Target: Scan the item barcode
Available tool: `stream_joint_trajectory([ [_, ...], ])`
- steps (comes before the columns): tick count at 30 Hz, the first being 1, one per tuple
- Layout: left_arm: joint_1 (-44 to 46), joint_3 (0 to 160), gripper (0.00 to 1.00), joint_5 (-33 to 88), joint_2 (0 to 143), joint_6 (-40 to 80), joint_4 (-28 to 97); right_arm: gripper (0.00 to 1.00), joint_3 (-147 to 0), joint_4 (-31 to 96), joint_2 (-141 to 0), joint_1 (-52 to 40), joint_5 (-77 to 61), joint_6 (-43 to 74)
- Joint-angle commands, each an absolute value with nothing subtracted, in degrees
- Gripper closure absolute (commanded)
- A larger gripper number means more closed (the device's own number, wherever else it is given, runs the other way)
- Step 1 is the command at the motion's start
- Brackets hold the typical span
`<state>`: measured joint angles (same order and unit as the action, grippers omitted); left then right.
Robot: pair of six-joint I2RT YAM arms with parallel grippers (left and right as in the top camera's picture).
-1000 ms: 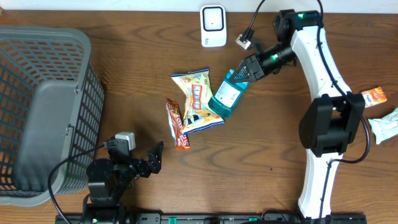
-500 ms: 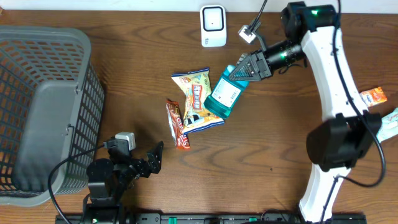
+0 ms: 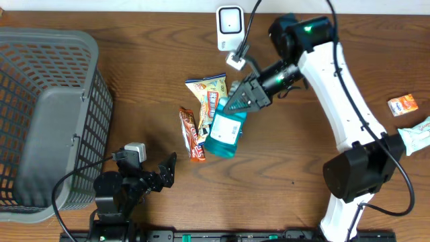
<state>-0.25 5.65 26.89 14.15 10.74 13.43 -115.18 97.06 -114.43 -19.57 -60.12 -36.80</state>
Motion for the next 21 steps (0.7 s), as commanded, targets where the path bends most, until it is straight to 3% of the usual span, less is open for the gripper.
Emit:
stream_joint_trajectory([
  [1,-0.03,4.78,0.02,27.46,14.11,11.27,14.76,0.96,-111.79,97.32,-113.47,-21.02,-66.46,-37.36],
  [21,-0.03,4.78,0.01,27.46,14.11,11.27,14.76,0.95,-106.80,96.90,-113.45,-22.41,-61.78,-41.32],
])
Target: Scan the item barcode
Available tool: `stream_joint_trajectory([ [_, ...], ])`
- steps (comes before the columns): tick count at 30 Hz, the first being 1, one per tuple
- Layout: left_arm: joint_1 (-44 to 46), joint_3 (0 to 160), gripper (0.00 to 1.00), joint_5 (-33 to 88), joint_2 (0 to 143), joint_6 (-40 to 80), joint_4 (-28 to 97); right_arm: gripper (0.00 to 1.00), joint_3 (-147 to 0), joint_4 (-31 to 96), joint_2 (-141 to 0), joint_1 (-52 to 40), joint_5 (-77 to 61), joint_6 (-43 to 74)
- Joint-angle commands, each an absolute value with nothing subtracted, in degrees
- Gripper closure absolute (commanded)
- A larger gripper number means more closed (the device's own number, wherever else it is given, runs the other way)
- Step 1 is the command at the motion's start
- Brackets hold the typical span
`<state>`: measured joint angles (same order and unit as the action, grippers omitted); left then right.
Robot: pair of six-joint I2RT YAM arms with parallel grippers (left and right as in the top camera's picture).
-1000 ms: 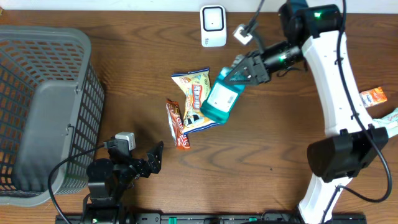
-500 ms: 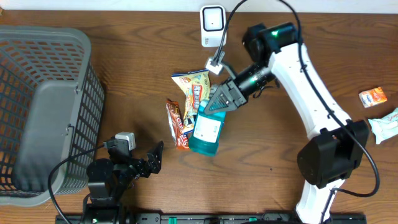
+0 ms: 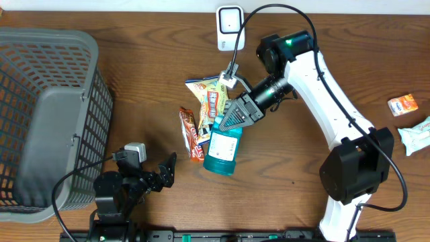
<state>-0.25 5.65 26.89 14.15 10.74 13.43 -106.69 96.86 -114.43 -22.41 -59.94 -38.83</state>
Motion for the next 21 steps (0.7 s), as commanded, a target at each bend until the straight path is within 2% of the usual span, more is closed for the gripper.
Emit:
stream_joint_trajectory([
  [1,-0.03,4.78,0.02,27.46,14.11,11.27,14.76,0.95,-106.80,96.16,-113.45,-22.37,-61.39,-41.41],
  [5,-0.03,4.78,0.01,27.46,14.11,11.27,14.76,0.95,-106.80,92.01,-113.45,-22.33,-60.31,-41.10],
  [9,-0.03,4.78,0.02,27.46,14.11,11.27,14.76,0.95,-106.83,85.65,-113.45,-22.31,-55.55,-33.87],
  [15,-0.03,4.78,0.01,27.46,14.11,11.27,14.76,0.95,-106.83,73.63,-113.45,-22.48,-35.46,-15.38],
  [21,-0.03,4.78,0.02,27.46,14.11,11.27,14.76,0.96,-108.09,70.83,-113.45,-22.72,-24.82,-11.18],
])
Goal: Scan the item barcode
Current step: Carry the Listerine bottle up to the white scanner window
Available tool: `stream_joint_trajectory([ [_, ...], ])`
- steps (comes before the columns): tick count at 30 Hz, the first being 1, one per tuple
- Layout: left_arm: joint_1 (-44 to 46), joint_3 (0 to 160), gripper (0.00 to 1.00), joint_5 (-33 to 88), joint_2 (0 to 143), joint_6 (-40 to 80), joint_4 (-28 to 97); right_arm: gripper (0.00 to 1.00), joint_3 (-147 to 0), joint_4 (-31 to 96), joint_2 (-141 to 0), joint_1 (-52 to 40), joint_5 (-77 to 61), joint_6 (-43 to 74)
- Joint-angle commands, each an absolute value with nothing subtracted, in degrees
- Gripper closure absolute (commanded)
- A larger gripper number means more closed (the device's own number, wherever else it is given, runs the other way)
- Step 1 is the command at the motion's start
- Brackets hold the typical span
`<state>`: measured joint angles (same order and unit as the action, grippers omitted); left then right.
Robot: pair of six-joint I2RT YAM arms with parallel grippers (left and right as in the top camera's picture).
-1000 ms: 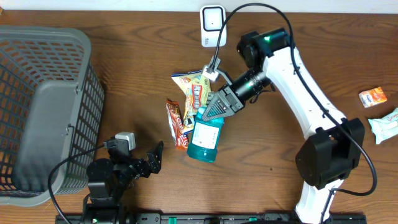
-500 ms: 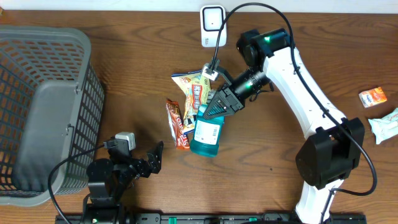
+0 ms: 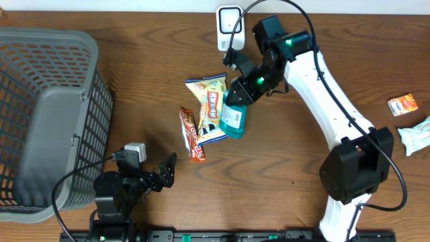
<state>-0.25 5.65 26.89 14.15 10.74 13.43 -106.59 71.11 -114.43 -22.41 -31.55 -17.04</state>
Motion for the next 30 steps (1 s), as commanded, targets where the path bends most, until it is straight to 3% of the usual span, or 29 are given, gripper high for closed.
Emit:
stream_joint_trajectory([
  [1,-0.03,4.78,0.01,27.46,14.11,11.27,14.76,0.96,-108.44,70.50,-113.40,-22.72,-22.22,-10.09],
  [8,-0.03,4.78,0.01,27.46,14.11,11.27,14.76,0.96,-109.97,66.30,-113.23,-23.62,-0.54,-0.12],
  [18,-0.03,4.78,0.02,27.46,14.11,11.27,14.76,0.92,-110.00,53.49,-113.25,-30.81,28.03,0.36],
  [30,-0.03,4.78,0.02,27.46,14.11,11.27,14.76,0.87,-109.97,32.93,-115.33,-33.69,43.44,-7.60],
])
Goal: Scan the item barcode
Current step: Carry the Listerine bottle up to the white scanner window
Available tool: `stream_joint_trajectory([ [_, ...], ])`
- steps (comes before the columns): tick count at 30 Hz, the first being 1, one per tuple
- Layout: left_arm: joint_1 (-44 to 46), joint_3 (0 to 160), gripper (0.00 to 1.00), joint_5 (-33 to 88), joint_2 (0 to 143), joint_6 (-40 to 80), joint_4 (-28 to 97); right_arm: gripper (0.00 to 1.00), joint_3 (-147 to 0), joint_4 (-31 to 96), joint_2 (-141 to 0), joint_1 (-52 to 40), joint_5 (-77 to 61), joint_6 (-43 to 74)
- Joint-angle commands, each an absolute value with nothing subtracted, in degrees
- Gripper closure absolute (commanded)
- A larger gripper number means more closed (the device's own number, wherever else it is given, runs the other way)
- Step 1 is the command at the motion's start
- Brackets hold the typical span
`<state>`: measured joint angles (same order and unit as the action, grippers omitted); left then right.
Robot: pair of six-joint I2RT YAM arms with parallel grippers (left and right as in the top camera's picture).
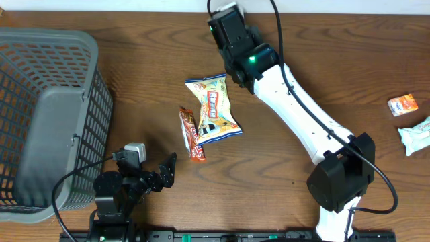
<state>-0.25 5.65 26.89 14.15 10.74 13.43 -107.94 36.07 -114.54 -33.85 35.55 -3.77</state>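
Observation:
My right arm reaches across to the table's back edge. Its black wrist and gripper cover the spot of the white scanner, of which only a white sliver shows. The fingers are hidden beneath the wrist. No teal mouthwash bottle shows anywhere on the table. A yellow snack bag and an orange bar wrapper lie mid-table. My left gripper rests open near the front edge, holding nothing.
A large grey mesh basket fills the left side. At the far right lie a small orange packet and a white-green packet. The right arm's white links slant over the table's middle right.
The right gripper has moved from beside the snack bag up to the scanner at the back edge. The teal bottle it held is gone from sight.
The right gripper was closed on the teal bottle's neck beside the snack bag. It then held the bottle slightly lower left, then raised and tilted by the bag. Now the gripper is over the scanner with the bottle hidden. The left arm never moved.

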Motion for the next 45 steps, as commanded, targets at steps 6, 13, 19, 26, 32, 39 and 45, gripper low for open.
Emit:
stream_joint_trajectory([
  [6,-0.03,4.78,0.02,27.46,14.11,11.27,14.76,0.86,-109.97,15.11,-120.95,-33.91,50.35,-20.36],
  [13,-0.03,4.78,0.01,27.46,14.11,11.27,14.76,0.85,-110.00,-11.81,-131.20,-34.20,58.11,-44.36],
  [19,-0.03,4.78,0.02,27.46,14.11,11.27,14.76,0.86,-113.69,-25.32,-138.93,-34.35,58.37,-57.12],
  [26,-0.03,4.78,0.02,27.46,14.11,11.27,14.76,0.87,-126.43,-24.36,-147.50,-34.50,57.04,-58.39],
  [32,-0.03,4.78,0.02,27.46,14.11,11.27,14.76,0.83,-127.85,-22.90,-148.22,-34.61,50.59,-58.35],
  [39,-0.03,4.78,0.02,27.46,14.11,11.27,14.76,0.82,-127.83,-22.74,-148.90,-34.54,48.31,-56.62],
  [45,-0.03,4.78,0.02,27.46,14.11,11.27,14.76,0.90,-127.85,-22.87,-151.09,-34.54,47.27,-57.04],
])
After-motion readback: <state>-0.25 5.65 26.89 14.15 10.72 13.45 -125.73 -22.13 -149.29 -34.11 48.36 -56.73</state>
